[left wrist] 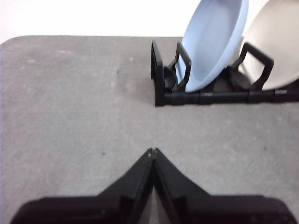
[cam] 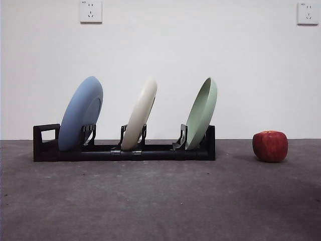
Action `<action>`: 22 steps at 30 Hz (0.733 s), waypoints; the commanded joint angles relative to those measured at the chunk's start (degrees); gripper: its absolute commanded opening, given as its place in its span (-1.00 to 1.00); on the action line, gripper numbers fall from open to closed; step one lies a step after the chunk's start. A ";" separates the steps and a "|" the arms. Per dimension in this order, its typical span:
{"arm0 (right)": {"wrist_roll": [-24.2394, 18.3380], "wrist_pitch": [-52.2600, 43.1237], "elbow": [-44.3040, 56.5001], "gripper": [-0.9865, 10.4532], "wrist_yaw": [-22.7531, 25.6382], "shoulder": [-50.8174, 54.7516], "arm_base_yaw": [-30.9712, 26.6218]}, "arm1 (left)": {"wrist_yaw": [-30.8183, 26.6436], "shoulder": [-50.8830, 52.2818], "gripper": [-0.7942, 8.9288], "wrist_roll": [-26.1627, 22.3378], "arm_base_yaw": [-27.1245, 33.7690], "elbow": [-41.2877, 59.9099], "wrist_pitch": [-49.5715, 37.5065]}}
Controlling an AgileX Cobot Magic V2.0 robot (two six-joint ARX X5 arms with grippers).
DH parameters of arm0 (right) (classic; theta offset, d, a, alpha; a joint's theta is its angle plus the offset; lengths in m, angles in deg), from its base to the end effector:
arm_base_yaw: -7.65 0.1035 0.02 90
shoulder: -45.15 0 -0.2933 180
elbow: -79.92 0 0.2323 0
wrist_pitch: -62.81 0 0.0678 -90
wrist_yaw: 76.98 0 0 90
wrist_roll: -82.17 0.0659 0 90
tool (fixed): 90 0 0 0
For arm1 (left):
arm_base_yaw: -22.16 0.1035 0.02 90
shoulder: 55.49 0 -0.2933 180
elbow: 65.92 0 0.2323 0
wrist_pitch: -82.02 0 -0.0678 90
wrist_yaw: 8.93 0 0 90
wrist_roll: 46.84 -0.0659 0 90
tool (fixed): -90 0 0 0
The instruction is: Take the yellow plate from the plate rack,put the plate on the table,take the apple from the table,put the apple in the plate
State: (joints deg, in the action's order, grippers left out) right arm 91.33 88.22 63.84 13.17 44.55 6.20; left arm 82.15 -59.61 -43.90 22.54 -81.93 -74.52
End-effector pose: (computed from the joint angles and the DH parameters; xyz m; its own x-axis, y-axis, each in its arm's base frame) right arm 0.0823 -0.0023 0.1455 0.9846 -0.0275 -0.1724 0.0550 0.9862 0.1564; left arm 0.0858 -0.0007 0.1456 0.9796 -0.0124 -0.2005 0.0015 0.9985 -0.0540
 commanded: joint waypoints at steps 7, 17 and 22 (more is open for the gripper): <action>9.62 0.28 -4.66 -0.84 -0.13 0.00 0.00 | 4.98 -0.28 -0.84 4.57 0.17 -4.11 -0.83; 10.38 3.26 -16.24 -0.84 -2.95 -5.57 0.00 | 13.31 -9.38 -0.85 8.04 0.17 -15.54 -0.79; 10.40 9.42 -23.65 -0.84 -8.22 -13.29 0.00 | 22.75 -19.26 -0.85 10.75 0.17 -21.73 -0.55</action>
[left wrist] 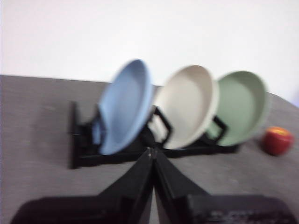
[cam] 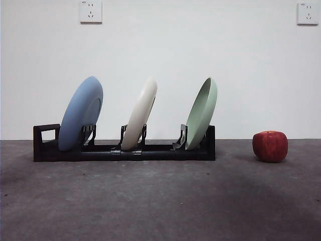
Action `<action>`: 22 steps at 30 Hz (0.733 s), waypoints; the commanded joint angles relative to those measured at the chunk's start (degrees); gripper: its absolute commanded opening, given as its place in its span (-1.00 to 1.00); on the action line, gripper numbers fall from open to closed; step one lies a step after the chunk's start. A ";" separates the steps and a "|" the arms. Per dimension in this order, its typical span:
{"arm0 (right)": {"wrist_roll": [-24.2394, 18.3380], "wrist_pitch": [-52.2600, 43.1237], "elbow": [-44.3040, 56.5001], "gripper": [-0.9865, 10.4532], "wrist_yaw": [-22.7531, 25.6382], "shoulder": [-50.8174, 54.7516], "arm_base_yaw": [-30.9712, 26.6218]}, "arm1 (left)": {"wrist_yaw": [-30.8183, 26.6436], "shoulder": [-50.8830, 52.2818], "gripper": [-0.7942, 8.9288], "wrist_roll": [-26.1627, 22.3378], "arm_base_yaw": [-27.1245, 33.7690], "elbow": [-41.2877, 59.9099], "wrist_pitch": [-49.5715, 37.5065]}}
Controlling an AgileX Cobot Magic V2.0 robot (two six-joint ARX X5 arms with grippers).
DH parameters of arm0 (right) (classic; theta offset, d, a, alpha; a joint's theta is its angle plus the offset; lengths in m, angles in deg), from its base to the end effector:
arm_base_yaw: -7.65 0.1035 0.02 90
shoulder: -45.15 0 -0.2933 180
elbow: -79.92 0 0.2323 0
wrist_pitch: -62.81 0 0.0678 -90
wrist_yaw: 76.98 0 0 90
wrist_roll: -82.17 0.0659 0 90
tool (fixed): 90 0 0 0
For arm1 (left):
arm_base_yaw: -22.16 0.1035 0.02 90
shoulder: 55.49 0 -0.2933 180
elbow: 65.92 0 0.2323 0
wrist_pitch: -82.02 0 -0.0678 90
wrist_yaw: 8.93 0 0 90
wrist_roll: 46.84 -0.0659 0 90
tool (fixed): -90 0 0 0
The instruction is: Take the yellow plate from the plate rack,put the plate on the table,take the apple from the table,put the apple in the plate
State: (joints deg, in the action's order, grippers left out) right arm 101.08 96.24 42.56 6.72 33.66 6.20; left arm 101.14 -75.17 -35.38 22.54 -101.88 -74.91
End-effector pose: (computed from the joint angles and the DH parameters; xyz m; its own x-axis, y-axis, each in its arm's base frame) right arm 0.0739 0.0054 0.2457 0.9878 0.0848 -0.1308 -0.0365 0.9415 0.3349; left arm 0.0958 -0.0220 0.2521 0.9349 -0.3370 -0.1111 0.3044 0.9226 -0.2371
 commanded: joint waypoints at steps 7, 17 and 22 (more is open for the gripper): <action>1.25 7.08 -11.61 -0.83 -5.44 -12.35 0.00 | 19.93 -17.66 -0.84 5.68 0.15 -8.61 -0.02; 11.19 9.05 -16.57 -0.83 -15.04 -21.42 0.00 | 27.93 -34.10 -0.85 9.99 -3.52 -12.46 -1.29; 7.96 9.05 -16.63 -0.83 -25.07 -25.14 0.00 | 28.39 -42.84 -0.85 9.66 -7.10 -18.23 -1.09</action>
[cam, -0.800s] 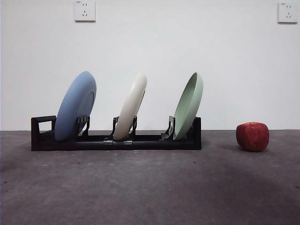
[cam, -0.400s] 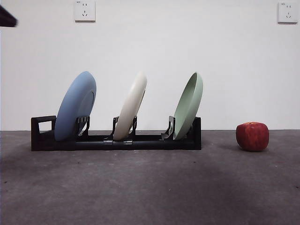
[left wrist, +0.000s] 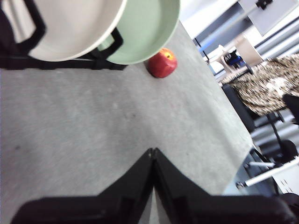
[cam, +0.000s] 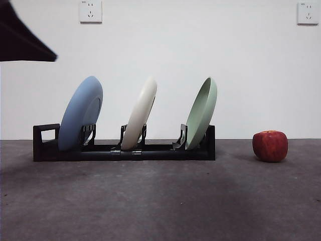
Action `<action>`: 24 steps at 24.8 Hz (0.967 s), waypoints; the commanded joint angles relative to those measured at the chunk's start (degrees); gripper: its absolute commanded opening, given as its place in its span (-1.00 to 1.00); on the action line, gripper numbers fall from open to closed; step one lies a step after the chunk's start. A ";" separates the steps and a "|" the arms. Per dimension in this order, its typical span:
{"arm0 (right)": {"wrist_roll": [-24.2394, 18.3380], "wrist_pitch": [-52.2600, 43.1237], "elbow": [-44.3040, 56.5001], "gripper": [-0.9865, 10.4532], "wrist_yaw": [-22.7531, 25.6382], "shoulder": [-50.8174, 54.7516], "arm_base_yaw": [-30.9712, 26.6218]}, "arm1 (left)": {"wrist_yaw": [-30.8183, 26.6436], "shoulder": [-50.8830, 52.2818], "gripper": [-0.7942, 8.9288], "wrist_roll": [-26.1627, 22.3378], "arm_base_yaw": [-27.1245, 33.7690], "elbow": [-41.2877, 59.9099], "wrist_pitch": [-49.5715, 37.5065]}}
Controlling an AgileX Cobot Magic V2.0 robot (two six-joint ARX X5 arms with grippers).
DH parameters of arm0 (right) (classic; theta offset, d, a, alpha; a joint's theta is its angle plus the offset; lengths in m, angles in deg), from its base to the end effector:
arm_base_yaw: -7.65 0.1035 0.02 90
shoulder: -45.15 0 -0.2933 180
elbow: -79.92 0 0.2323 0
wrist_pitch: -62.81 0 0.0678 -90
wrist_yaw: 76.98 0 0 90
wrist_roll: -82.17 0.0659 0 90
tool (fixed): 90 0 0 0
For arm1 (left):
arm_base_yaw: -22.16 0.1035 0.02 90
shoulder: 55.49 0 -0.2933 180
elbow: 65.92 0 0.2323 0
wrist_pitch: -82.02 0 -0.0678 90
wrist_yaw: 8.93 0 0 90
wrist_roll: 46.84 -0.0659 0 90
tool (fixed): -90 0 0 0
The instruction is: Take the yellow plate from the plate rack,put the plate on the table,take the apple from the table,put the apple in the plate
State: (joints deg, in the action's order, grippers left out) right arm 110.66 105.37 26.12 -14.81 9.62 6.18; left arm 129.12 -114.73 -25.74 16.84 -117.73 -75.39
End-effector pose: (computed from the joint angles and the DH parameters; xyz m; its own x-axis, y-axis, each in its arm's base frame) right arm 0.1176 0.0278 0.2949 0.8178 0.4460 -0.3638 -0.1578 0.7815 0.6036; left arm 0.1918 -0.0671 0.2695 0.5074 -0.7942 -0.3344 0.4767 0.5820 -0.6588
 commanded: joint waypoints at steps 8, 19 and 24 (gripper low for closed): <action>-6.25 3.10 -0.26 -0.83 -11.06 -5.95 0.02 | -1.81 -19.32 -0.85 -6.08 -6.71 -20.83 8.79; -9.49 6.80 -0.31 -0.83 -11.19 -6.73 0.02 | -11.26 -38.38 -0.84 -15.78 -11.54 -47.17 21.22; -12.22 7.78 -0.31 -0.83 -11.19 -6.73 0.02 | -18.67 -44.30 0.25 -17.70 -13.62 -53.68 21.38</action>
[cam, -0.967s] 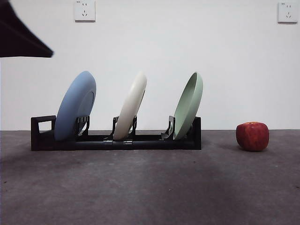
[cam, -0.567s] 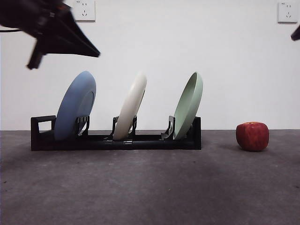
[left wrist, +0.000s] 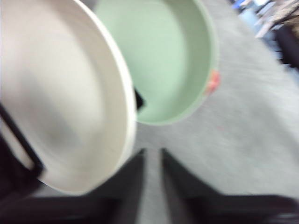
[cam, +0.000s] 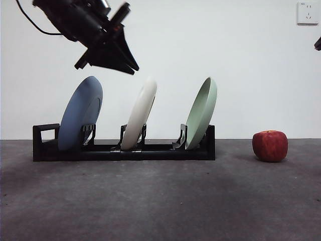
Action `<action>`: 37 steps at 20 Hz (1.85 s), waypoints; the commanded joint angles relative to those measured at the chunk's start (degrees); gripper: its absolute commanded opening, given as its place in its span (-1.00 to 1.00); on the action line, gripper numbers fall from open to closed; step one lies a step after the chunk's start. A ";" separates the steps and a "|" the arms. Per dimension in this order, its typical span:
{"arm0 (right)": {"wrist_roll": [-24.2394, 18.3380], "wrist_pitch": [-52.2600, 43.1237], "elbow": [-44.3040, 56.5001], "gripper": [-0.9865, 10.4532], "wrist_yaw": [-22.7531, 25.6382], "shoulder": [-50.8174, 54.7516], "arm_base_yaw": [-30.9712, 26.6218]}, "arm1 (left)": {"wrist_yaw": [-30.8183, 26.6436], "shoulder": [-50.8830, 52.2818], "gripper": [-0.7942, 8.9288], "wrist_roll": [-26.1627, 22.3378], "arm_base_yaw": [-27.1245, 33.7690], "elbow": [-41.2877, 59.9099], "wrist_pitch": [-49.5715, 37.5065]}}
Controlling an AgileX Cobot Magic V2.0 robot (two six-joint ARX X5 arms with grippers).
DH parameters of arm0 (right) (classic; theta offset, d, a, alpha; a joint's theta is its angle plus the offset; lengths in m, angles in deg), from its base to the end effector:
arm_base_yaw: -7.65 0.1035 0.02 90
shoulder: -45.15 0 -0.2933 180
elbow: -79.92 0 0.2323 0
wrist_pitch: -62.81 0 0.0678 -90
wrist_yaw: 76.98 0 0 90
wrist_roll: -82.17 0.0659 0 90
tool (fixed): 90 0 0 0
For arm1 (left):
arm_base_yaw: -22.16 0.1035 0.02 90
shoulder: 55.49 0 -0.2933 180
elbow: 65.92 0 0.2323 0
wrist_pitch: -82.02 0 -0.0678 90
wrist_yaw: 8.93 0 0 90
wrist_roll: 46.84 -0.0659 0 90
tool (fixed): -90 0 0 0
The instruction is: Take the yellow plate from the plate rack,put the plate on the table,take the apple from the table,put the apple in the plate
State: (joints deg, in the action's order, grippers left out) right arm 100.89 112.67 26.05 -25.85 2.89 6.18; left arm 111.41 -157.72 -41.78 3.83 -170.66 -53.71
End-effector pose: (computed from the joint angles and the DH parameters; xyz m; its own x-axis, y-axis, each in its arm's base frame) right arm 0.1250 0.0382 0.2738 0.6273 0.6117 -0.4820 -0.2491 0.7440 0.6200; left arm 0.3761 -0.1597 0.3173 0.4523 -0.6820 -0.5748 0.5709 0.7165 -0.4009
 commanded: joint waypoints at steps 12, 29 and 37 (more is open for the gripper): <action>-4.85 4.20 -0.26 -0.83 0.94 -1.11 0.02 | -5.49 -5.92 0.71 -6.60 -4.66 -0.87 -5.42; -4.98 5.64 -0.26 -0.83 0.96 -1.14 0.02 | -9.42 -8.50 -0.85 -7.10 -5.22 -0.87 -6.64; -5.01 5.44 -0.26 -0.83 0.98 -1.14 0.02 | -9.38 -8.22 -0.85 -6.56 -5.22 -0.94 -6.34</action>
State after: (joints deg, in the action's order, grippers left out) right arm 96.47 118.42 26.05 -24.91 1.75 6.18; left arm 101.45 -165.70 -48.76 -1.26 -171.71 -60.20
